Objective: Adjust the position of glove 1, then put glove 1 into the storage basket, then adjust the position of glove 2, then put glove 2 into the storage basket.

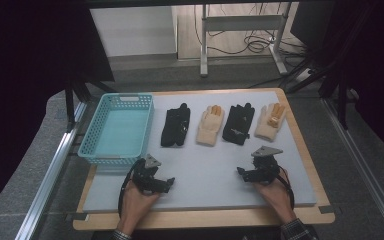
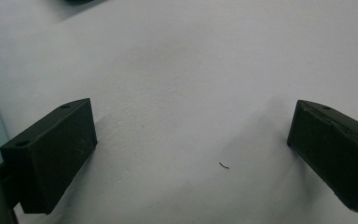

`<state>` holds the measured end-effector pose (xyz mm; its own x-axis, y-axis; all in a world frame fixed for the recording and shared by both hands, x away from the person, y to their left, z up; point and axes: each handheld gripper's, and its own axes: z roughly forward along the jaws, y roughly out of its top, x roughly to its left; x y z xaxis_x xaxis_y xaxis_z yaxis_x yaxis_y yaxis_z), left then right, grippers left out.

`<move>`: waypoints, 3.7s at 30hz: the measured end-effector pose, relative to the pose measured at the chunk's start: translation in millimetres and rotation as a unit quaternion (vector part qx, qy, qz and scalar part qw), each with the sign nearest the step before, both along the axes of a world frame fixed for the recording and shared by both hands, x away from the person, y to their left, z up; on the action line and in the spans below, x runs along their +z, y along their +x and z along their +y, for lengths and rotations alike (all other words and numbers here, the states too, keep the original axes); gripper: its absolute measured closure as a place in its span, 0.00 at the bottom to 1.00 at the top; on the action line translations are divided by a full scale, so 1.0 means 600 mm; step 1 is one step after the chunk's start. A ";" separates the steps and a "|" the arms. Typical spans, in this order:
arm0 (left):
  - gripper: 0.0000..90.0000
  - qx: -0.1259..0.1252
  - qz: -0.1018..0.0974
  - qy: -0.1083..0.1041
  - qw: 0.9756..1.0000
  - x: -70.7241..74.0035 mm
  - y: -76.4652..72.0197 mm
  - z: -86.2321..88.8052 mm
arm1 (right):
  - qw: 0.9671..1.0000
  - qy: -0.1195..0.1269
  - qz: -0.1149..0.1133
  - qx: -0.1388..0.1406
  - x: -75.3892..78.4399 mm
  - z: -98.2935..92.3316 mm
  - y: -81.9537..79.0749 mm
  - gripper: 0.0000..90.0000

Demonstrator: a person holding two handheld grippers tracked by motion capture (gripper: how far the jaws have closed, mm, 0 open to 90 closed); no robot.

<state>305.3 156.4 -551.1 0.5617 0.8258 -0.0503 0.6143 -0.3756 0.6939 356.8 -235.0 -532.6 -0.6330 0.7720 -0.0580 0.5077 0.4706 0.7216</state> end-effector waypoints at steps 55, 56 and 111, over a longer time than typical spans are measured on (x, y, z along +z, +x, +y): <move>0.01 0.000 -0.001 0.000 1.000 0.000 0.000 0.000 | 0.999 0.035 0.002 0.004 0.031 0.023 0.030 0.17; 0.01 0.000 -0.001 0.000 1.000 0.000 0.000 0.000 | 0.999 0.035 0.002 0.005 0.032 0.026 0.033 0.17; 0.01 -0.001 -0.002 -0.001 1.000 -0.001 0.000 0.000 | 0.997 0.047 0.022 0.059 0.048 0.348 0.231 0.33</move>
